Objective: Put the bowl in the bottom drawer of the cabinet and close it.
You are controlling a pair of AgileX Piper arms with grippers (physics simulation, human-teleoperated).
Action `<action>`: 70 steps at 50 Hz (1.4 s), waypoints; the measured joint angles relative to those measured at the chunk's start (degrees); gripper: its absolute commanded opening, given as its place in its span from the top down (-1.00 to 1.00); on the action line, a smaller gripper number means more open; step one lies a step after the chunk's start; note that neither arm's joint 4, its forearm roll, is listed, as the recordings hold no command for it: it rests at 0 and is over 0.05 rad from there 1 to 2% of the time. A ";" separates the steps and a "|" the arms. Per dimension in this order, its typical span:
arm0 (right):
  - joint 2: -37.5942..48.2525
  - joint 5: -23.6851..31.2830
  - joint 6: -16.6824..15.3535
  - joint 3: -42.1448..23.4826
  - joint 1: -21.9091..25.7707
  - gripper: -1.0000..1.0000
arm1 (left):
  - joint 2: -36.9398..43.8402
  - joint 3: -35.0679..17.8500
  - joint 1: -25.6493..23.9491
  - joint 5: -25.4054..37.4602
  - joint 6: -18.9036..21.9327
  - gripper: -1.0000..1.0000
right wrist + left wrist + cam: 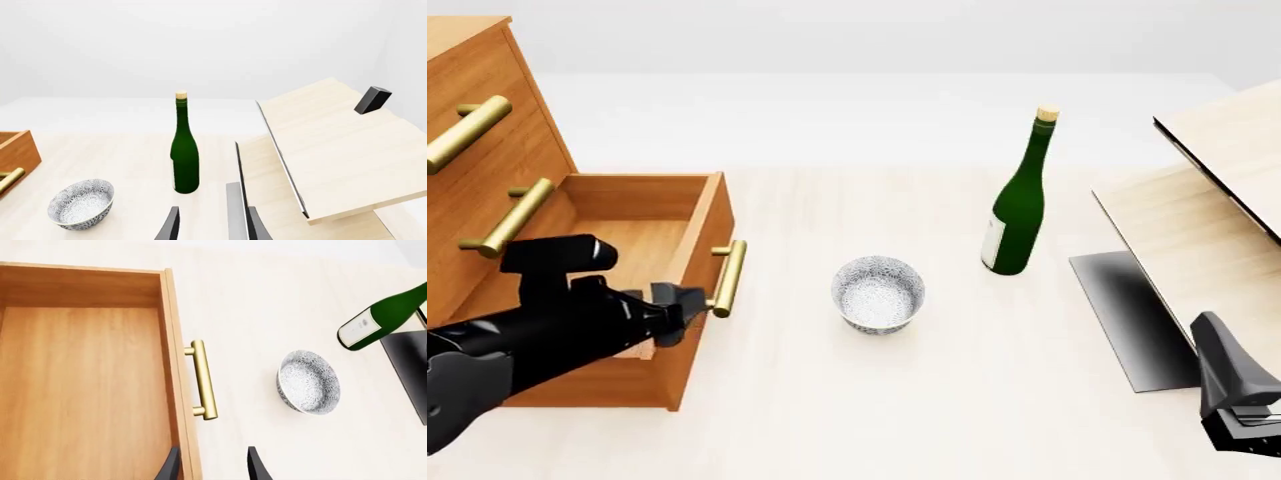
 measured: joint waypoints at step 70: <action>-0.51 0.42 -0.04 -0.02 -0.05 -1.00 | -13.56 -10.46 -6.06 11.32 6.79 -1.00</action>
